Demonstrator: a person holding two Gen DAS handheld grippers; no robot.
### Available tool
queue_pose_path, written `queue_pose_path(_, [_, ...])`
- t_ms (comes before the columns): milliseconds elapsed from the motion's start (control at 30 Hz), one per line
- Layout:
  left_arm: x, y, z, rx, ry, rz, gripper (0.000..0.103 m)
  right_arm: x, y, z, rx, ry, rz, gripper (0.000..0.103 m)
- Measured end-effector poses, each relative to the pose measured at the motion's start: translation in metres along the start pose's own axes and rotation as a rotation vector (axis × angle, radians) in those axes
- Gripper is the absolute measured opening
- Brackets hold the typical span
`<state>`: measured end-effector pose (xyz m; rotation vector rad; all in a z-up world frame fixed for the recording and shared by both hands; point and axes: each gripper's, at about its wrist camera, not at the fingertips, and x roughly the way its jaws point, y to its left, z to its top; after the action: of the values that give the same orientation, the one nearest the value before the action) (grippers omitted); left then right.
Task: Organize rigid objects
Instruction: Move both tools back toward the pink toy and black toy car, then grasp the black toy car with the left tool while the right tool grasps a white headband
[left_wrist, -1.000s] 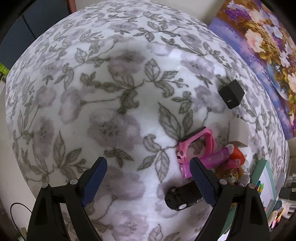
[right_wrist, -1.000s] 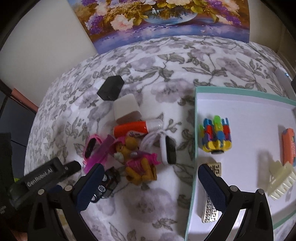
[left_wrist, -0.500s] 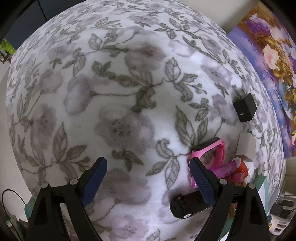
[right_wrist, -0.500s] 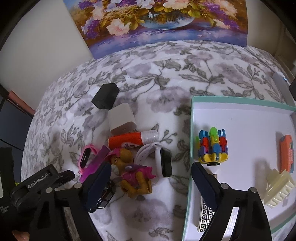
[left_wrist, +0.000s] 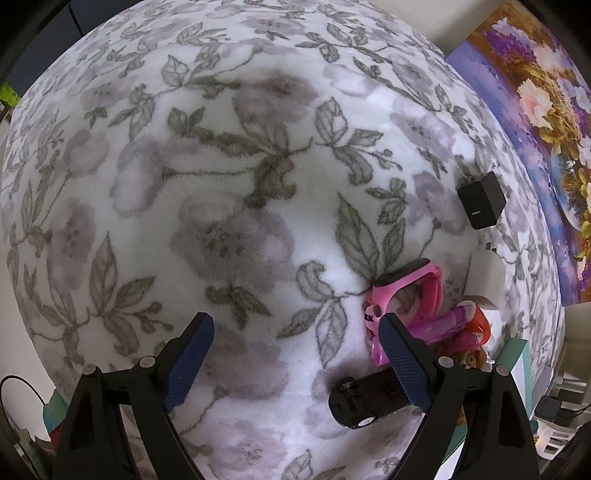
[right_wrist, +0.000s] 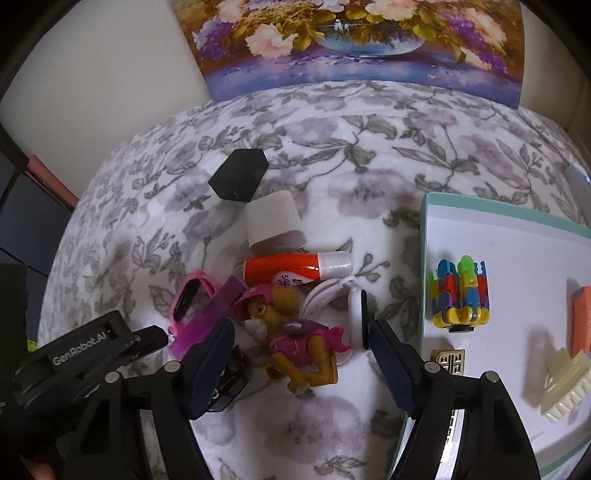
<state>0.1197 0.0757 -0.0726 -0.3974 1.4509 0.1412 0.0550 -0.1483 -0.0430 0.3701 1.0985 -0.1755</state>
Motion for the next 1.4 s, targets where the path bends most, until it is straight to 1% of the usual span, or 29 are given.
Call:
queue_pose_path(133, [0.007, 0.0, 0.0, -0.002, 0.017, 0.008, 0.091, 0.003, 0.008, -0.002, -0.048, -0.006, -0.049, 0.078])
queue_pose_path(233, [0.009, 0.0, 0.001, -0.003, 0.025, 0.008, 0.091, 0.008, 0.014, -0.005, -0.1, 0.0, -0.101, 0.078])
queue_pose_path(400, [0.007, -0.001, 0.002, 0.003, 0.026, 0.002, 0.091, 0.016, 0.017, -0.01, -0.134, 0.023, -0.15, 0.077])
queue_pose_path(500, [0.0, -0.003, -0.001, 0.011, 0.033, -0.011, 0.091, 0.015, 0.012, -0.01, -0.118, 0.022, -0.133, 0.076])
queue_pose_path(600, [-0.005, -0.009, -0.006, 0.029, 0.032, -0.03, 0.091, 0.012, 0.009, -0.011, -0.105, 0.026, -0.122, 0.07])
queue_pose_path(667, [-0.009, -0.012, -0.011, 0.038, 0.03, -0.041, 0.091, 0.01, 0.006, -0.011, -0.088, 0.03, -0.107, 0.065])
queue_pose_path(700, [-0.011, -0.013, -0.013, 0.045, 0.028, -0.049, 0.091, 0.01, 0.004, -0.011, -0.08, 0.032, -0.112, 0.054])
queue_pose_path(733, [-0.013, -0.015, -0.014, 0.05, 0.026, -0.052, 0.091, 0.009, 0.001, -0.011, -0.067, 0.036, -0.107, 0.052])
queue_pose_path(900, [-0.022, -0.024, -0.022, 0.093, 0.01, -0.06, 0.091, 0.005, -0.016, -0.01, 0.013, 0.049, -0.014, 0.05])
queue_pose_path(1033, [-0.024, -0.035, -0.026, 0.149, 0.01, -0.055, 0.091, 0.0, -0.028, -0.01, 0.077, 0.058, 0.045, 0.047])
queue_pose_path(1067, [-0.024, -0.038, -0.028, 0.161, 0.012, -0.054, 0.091, -0.001, -0.031, -0.01, 0.09, 0.059, 0.055, 0.045])
queue_pose_path(1100, [-0.022, -0.043, -0.03, 0.175, 0.013, -0.054, 0.091, -0.003, -0.033, -0.009, 0.098, 0.06, 0.057, 0.033])
queue_pose_path(1133, [-0.022, -0.048, -0.034, 0.191, 0.014, -0.053, 0.091, -0.005, -0.037, -0.009, 0.108, 0.061, 0.063, 0.03])
queue_pose_path(1200, [-0.022, -0.057, -0.039, 0.225, 0.015, -0.05, 0.091, -0.007, -0.041, -0.009, 0.124, 0.06, 0.085, 0.029])
queue_pose_path(1267, [-0.019, -0.065, -0.042, 0.25, 0.016, -0.049, 0.091, -0.009, -0.045, -0.009, 0.133, 0.055, 0.082, 0.028])
queue_pose_path(1400, [-0.013, -0.08, -0.051, 0.333, 0.024, -0.027, 0.091, -0.011, -0.053, -0.008, 0.158, 0.055, 0.091, 0.028])
